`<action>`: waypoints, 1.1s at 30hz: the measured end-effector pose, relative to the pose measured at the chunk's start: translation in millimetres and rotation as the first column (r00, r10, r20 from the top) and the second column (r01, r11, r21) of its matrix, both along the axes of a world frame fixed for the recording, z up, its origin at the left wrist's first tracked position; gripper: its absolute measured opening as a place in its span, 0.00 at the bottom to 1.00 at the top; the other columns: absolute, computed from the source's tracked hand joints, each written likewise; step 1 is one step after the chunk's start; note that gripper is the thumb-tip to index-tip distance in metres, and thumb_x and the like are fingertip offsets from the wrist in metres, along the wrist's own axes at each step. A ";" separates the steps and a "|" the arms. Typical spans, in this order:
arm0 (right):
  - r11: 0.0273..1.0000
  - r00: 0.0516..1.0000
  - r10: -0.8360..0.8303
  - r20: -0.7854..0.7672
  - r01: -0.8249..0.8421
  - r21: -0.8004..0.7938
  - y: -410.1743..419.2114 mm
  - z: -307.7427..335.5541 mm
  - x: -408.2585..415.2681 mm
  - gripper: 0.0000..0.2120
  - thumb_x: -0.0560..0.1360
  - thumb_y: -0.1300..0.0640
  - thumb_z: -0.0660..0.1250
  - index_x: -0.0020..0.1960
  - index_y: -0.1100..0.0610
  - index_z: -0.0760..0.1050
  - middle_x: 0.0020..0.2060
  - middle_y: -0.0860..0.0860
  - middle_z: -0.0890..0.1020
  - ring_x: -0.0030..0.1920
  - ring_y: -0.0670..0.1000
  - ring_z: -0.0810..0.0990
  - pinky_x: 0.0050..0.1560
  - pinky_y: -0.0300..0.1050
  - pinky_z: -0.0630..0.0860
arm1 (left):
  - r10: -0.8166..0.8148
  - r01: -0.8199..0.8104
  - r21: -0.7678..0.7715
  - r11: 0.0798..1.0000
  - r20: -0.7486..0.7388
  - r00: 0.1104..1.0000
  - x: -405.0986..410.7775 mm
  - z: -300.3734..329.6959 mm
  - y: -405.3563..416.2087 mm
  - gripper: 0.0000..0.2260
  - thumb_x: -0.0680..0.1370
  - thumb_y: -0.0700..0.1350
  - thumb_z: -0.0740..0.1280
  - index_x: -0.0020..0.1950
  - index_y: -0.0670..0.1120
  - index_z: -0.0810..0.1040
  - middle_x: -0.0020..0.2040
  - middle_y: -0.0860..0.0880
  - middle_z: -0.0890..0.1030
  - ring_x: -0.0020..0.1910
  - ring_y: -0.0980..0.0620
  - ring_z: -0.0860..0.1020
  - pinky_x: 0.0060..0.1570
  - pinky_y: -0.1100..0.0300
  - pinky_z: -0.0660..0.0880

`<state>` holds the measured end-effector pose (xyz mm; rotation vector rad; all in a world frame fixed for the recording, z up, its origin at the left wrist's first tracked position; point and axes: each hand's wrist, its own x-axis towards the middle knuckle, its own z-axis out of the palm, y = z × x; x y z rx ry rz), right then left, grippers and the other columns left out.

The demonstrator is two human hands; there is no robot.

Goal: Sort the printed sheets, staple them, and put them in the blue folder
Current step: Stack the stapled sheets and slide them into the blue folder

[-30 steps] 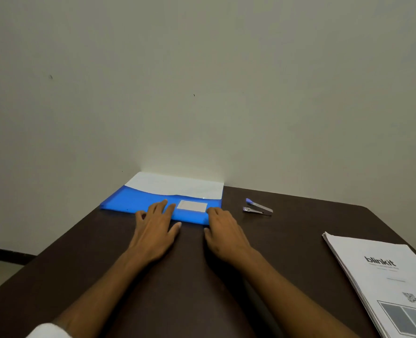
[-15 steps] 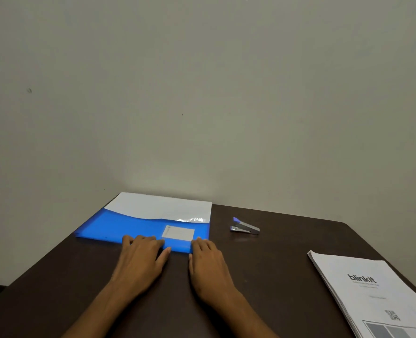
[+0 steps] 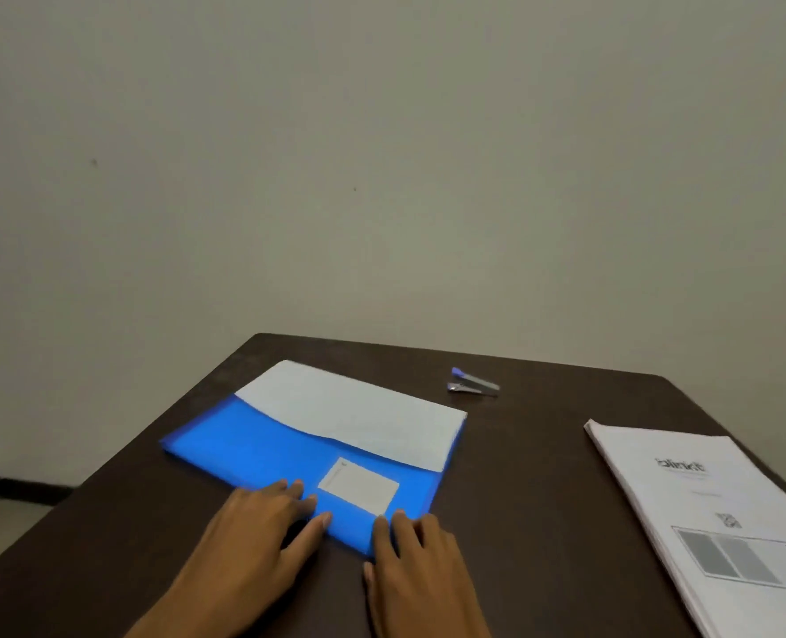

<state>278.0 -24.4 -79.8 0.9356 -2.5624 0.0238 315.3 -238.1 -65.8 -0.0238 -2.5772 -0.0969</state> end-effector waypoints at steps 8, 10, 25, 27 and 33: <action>0.958 0.899 0.260 0.352 -0.195 -0.211 -17.0 37.4 75.6 0.26 0.69 0.33 0.54 0.42 0.48 0.85 0.38 0.47 0.78 0.39 0.49 0.80 0.36 0.40 0.74 | -0.113 0.043 0.450 0.892 0.130 0.985 49.1 14.1 -41.1 0.11 0.76 0.56 0.77 0.50 0.51 0.90 0.49 0.71 0.84 0.56 0.73 0.80 0.58 0.66 0.80; 0.924 0.832 0.319 0.453 -0.168 -0.343 -26.0 47.8 75.2 0.34 0.70 0.31 0.47 0.61 0.45 0.82 0.53 0.46 0.82 0.54 0.46 0.80 0.54 0.38 0.74 | -0.159 0.076 0.535 0.842 0.111 0.981 42.9 22.1 -52.7 0.09 0.76 0.48 0.79 0.40 0.43 0.88 0.44 0.65 0.87 0.52 0.69 0.83 0.53 0.61 0.82; 0.955 0.902 -0.218 0.372 0.276 -0.110 -92.3 54.2 -3.9 0.25 0.84 0.38 0.58 0.69 0.56 0.67 0.64 0.55 0.74 0.64 0.56 0.72 0.60 0.52 0.69 | -0.046 0.025 0.289 0.957 0.066 0.997 -34.6 36.3 -33.7 0.09 0.82 0.46 0.71 0.60 0.45 0.82 0.56 0.47 0.84 0.54 0.48 0.82 0.59 0.49 0.78; 0.958 0.913 -0.249 0.322 0.281 -0.054 -103.3 52.4 -5.6 0.19 0.84 0.45 0.61 0.67 0.57 0.68 0.62 0.56 0.76 0.61 0.57 0.74 0.59 0.52 0.70 | -0.056 0.012 0.302 0.953 0.139 0.989 -50.7 28.9 -31.9 0.17 0.84 0.45 0.67 0.72 0.43 0.77 0.68 0.44 0.81 0.66 0.45 0.79 0.70 0.46 0.73; 0.971 0.917 -0.237 0.322 0.229 0.062 -115.8 56.7 -22.1 0.10 0.83 0.56 0.68 0.62 0.58 0.76 0.54 0.56 0.82 0.55 0.57 0.81 0.54 0.50 0.79 | 0.005 -0.087 0.283 0.955 0.278 0.961 -64.5 3.0 -30.9 0.23 0.87 0.47 0.62 0.81 0.43 0.66 0.79 0.43 0.71 0.78 0.45 0.69 0.80 0.46 0.63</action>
